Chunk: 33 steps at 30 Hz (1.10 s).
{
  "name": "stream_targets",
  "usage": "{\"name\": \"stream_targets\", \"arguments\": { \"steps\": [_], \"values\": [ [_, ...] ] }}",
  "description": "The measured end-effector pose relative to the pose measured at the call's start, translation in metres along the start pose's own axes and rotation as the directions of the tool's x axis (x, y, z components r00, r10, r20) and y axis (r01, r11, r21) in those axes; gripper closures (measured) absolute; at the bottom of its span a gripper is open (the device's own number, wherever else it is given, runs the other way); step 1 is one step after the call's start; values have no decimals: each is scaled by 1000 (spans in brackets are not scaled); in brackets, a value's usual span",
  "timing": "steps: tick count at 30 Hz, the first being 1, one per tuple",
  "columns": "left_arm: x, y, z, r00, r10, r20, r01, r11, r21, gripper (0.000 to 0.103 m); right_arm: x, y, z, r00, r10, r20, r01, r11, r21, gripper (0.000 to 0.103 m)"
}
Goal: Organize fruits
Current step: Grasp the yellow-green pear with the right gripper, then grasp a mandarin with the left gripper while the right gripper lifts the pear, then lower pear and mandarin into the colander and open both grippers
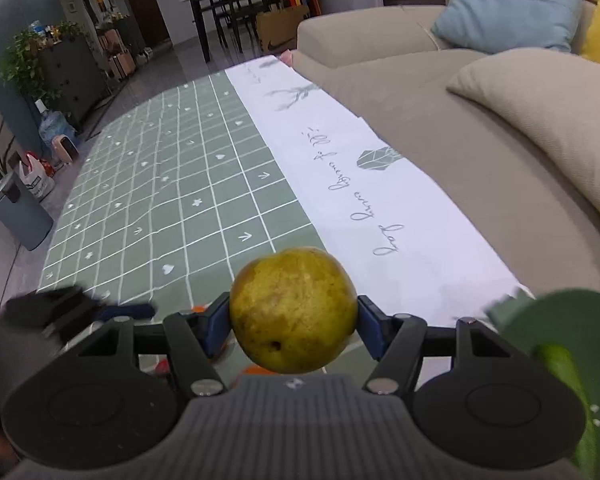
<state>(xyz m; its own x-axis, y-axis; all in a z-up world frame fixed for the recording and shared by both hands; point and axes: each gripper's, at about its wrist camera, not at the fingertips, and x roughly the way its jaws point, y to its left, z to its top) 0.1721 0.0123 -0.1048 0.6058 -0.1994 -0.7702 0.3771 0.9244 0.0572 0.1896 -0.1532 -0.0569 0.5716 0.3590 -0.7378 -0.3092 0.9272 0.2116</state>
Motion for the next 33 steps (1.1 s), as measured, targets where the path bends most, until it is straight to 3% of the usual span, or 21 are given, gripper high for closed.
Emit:
{"name": "stream_targets", "arguments": {
  "steps": [11, 13, 20, 28, 33],
  "values": [
    [22, -2, -5, 999, -10, -47, 9, 1000, -23, 35, -29, -3, -41, 999, -8, -42, 8, 1000, -19, 42],
    [22, -2, -5, 999, 7, -44, -7, 1000, -21, 49, -29, -1, -46, 999, 0, -53, -1, 1000, -20, 42],
    [17, -1, -5, 999, -12, -40, 11, 1000, -16, 52, -31, 0, -53, 997, -9, -74, 6, 999, -33, 42],
    [-37, -22, -9, 1000, -23, -14, 24, 999, 39, 52, -57, 1, -69, 998, -18, -67, 17, 1000, -22, 42],
    [-71, -55, -22, 998, -64, -16, 65, 995, 80, 52, -90, 0, -98, 998, -30, -62, 31, 999, 12, 42]
  ]
}}
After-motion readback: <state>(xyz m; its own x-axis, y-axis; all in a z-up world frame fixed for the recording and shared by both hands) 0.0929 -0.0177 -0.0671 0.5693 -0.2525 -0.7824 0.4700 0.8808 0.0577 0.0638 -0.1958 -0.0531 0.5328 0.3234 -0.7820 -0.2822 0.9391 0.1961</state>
